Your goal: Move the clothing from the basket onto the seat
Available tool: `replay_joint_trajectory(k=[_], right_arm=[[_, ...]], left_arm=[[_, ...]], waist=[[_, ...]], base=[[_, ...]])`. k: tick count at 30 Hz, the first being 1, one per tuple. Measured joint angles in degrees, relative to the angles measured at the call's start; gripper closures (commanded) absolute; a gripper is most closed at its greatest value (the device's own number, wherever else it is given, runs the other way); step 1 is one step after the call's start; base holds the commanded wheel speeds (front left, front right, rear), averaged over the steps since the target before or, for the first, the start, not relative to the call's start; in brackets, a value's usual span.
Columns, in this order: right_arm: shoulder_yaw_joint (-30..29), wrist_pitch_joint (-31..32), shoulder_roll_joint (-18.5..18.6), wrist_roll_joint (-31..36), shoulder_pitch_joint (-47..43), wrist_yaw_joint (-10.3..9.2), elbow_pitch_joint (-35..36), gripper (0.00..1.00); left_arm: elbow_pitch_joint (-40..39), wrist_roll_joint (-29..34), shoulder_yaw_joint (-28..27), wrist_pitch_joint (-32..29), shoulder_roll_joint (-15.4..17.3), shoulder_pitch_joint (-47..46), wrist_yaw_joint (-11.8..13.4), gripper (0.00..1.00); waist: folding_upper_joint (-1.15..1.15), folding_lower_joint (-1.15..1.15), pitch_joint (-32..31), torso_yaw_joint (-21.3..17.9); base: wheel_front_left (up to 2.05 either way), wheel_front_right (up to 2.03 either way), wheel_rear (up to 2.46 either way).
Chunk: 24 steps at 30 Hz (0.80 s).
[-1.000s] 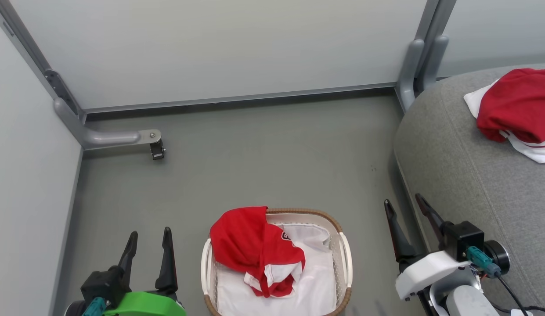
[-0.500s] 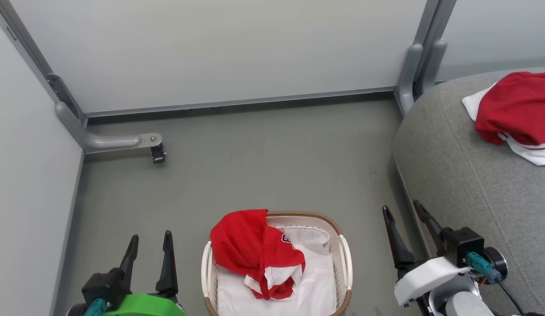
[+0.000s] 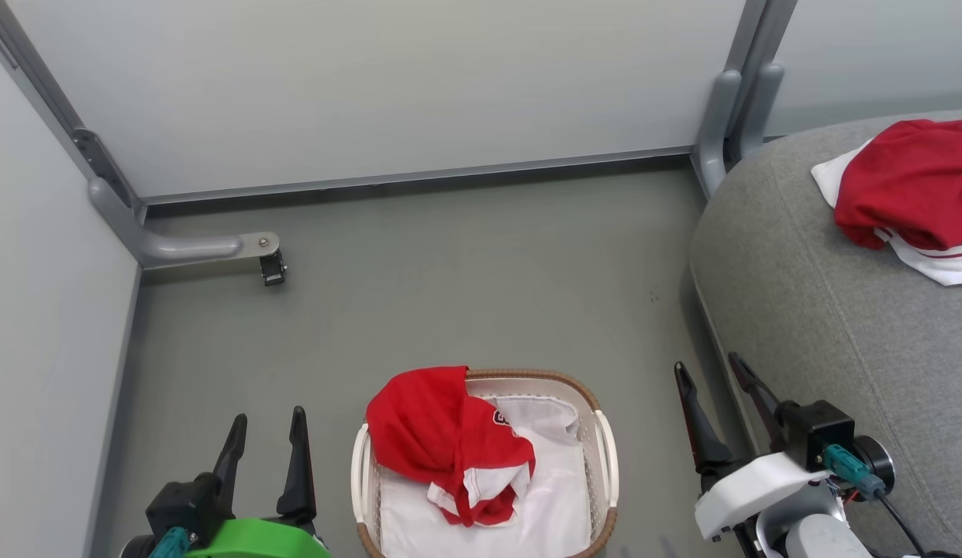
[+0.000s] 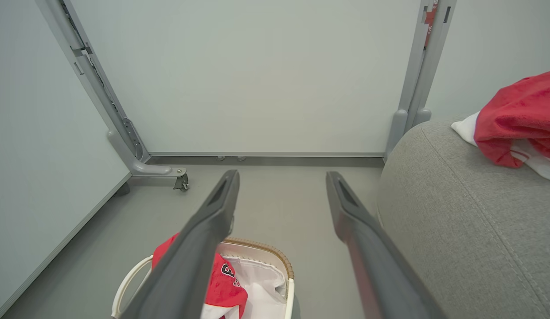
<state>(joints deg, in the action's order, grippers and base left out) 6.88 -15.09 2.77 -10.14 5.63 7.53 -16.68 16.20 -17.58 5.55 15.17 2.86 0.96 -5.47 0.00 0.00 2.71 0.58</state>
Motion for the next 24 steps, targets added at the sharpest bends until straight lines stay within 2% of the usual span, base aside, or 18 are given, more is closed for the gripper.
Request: replay_joint_trajectory(k=[13,24], right_arm=[[-0.74,0.00,0.01,0.63,1.37,0.00,1.01,0.00],[-2.21,0.00,0.02,2.55,5.12,0.00,3.85,0.00]], left_arm=[[-0.18,0.36,1.23,0.00,0.00,-1.10,0.09,0.00],[4.05,4.72,5.91,0.01,0.04,-12.38,-1.10,0.00]], waist=[[0.00,0.00,2.36,-0.77],[0.00,0.00,8.45,-1.71]], base=[[0.00,0.00,0.00],[0.00,0.00,0.00]])
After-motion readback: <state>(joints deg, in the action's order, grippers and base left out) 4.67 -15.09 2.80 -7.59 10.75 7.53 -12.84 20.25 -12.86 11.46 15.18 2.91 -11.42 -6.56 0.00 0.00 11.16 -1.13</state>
